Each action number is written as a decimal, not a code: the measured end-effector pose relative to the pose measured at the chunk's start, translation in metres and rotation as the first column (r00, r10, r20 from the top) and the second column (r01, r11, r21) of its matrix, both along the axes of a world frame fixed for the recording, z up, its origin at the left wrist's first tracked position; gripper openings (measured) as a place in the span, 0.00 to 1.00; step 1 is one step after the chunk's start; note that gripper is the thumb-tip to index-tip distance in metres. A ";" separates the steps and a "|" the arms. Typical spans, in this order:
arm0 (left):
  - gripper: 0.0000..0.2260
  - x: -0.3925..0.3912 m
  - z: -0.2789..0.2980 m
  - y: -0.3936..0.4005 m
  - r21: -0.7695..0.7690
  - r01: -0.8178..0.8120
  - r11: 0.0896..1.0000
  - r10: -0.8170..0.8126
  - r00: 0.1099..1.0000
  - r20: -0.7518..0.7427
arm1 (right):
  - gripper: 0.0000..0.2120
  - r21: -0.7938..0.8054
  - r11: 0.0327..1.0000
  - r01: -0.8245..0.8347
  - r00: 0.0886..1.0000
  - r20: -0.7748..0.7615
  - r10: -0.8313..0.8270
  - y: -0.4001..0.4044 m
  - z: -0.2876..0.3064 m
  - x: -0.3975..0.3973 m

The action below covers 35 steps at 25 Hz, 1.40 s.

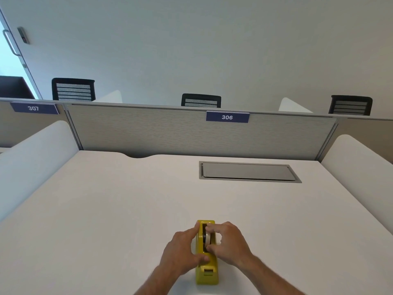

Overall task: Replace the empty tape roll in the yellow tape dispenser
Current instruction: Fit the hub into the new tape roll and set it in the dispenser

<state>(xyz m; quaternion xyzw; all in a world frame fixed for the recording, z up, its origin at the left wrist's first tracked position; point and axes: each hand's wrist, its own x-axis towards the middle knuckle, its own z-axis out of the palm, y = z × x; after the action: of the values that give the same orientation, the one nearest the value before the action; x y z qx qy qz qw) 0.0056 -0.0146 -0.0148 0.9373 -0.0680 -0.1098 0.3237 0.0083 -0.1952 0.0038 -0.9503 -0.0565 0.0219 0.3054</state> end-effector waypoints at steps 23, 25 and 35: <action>0.26 -0.001 0.005 -0.003 -0.279 -0.040 0.959 0.049 0.998 0.026 | 0.09 0.072 0.994 -0.079 0.980 0.186 0.064 -0.003 -0.002 -0.001; 0.25 -0.001 0.005 -0.004 -0.281 -0.048 0.959 0.056 0.998 0.021 | 0.08 0.039 0.994 -0.106 0.969 0.228 0.095 -0.003 -0.003 0.000; 0.20 -0.001 0.013 -0.006 -0.256 -0.015 0.966 0.040 0.995 0.090 | 0.12 -0.062 0.962 -0.267 0.918 0.287 0.273 -0.010 0.003 0.003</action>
<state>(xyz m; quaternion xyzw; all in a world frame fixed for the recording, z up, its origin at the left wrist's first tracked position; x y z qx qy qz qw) 0.0042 -0.0207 -0.0022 0.8928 -0.0837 -0.0514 0.4397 0.0116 -0.2052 0.0069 -0.9294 -0.2313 -0.0765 0.2773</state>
